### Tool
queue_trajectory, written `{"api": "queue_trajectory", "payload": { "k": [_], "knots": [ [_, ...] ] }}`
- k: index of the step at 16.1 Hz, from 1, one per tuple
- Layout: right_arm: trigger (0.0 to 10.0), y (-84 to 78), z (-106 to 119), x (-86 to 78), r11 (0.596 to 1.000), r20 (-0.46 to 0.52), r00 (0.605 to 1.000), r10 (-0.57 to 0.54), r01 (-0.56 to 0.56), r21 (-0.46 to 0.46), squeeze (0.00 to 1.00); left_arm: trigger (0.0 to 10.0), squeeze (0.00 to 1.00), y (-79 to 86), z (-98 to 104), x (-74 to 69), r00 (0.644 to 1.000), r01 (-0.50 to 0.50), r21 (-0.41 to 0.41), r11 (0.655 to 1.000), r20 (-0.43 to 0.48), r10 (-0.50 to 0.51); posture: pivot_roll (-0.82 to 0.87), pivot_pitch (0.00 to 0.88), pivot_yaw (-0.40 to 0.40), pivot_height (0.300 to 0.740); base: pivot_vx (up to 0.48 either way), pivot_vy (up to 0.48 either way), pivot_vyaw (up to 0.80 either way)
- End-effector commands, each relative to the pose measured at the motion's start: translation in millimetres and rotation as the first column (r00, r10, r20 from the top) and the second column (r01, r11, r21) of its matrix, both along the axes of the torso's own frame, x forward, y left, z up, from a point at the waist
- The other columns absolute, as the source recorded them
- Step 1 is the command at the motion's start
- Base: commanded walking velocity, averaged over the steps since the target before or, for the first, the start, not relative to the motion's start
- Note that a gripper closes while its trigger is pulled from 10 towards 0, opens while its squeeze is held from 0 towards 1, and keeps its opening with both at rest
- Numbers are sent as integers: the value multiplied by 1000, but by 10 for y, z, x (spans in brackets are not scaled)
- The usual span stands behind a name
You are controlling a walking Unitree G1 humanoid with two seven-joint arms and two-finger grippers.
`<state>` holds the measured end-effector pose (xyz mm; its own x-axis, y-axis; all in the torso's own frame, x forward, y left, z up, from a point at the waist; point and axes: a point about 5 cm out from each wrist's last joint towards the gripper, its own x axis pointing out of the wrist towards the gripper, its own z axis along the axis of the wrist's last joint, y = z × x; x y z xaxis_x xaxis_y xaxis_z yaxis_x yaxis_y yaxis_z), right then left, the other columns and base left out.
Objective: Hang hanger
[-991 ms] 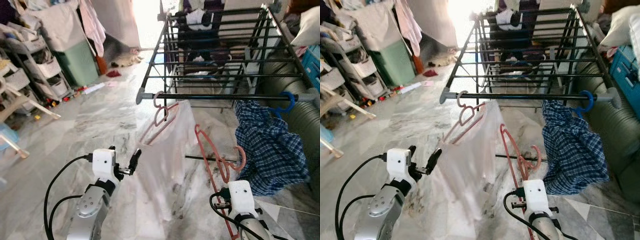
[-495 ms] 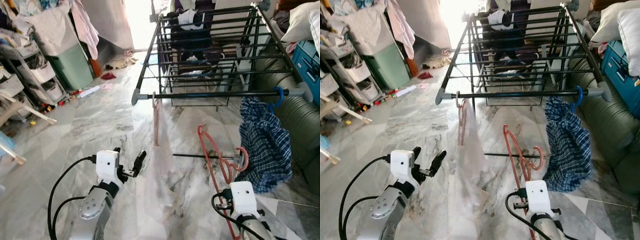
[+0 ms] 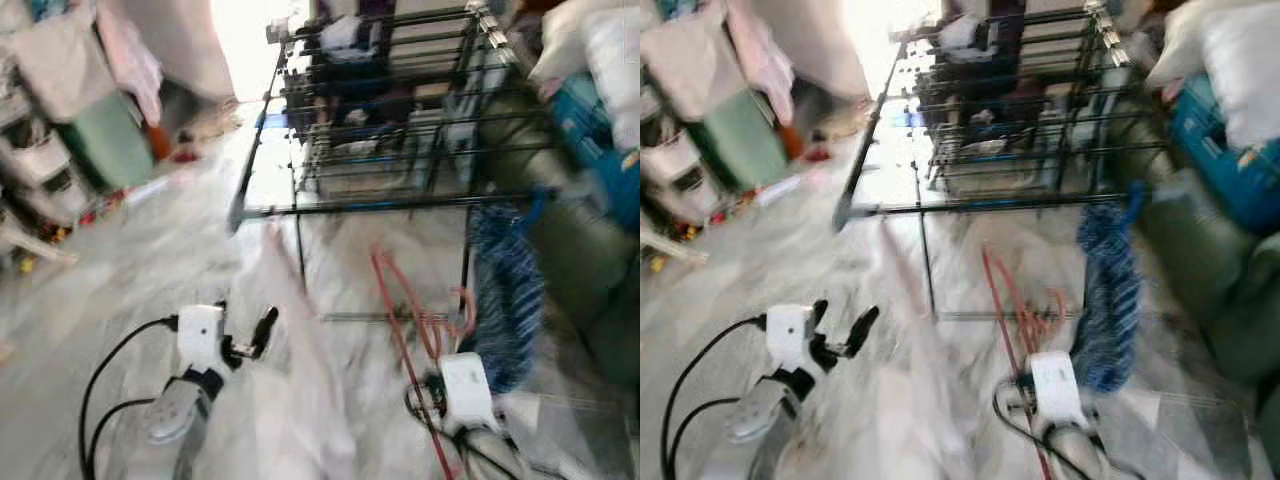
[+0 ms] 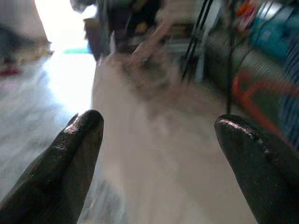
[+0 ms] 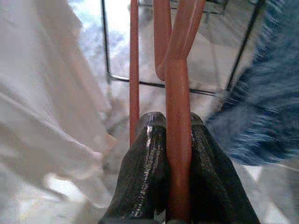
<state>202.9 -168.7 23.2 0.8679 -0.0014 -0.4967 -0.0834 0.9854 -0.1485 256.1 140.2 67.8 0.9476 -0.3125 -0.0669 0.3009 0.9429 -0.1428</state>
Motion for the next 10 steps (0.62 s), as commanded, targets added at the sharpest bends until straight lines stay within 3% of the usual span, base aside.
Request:
{"api": "queue_trajectory", "payload": {
  "k": [1,5,7,8,10],
  "knots": [
    [10000,-22,13,18,1000,0,1000,-10,10,2,0,10000,0,-9,-1,-21,1000,17,15,1000,-1,-17,-179,9,127,740,296,0,0],
    [10000,-16,14,20,1000,-4,1000,-7,7,-3,0,10000,0,-29,-43,-65,998,53,3,999,-27,-53,-179,10,126,740,141,0,0],
    [10000,-37,10,5,1000,-16,1000,-12,11,-16,0,10000,0,-100,-104,-163,979,195,9,981,-65,-194,-179,10,126,740,0,0,0],
    [10000,-51,20,9,999,-17,1000,-7,7,-32,0,10000,0,-120,-39,-151,972,214,-93,972,-78,-221,-178,15,123,740,0,0,0],
    [10000,-56,73,41,999,8,1000,-11,11,-34,0,10000,0,-190,28,-214,924,373,-63,926,-66,-377,-172,14,125,740,0,0,0]
  ]
}}
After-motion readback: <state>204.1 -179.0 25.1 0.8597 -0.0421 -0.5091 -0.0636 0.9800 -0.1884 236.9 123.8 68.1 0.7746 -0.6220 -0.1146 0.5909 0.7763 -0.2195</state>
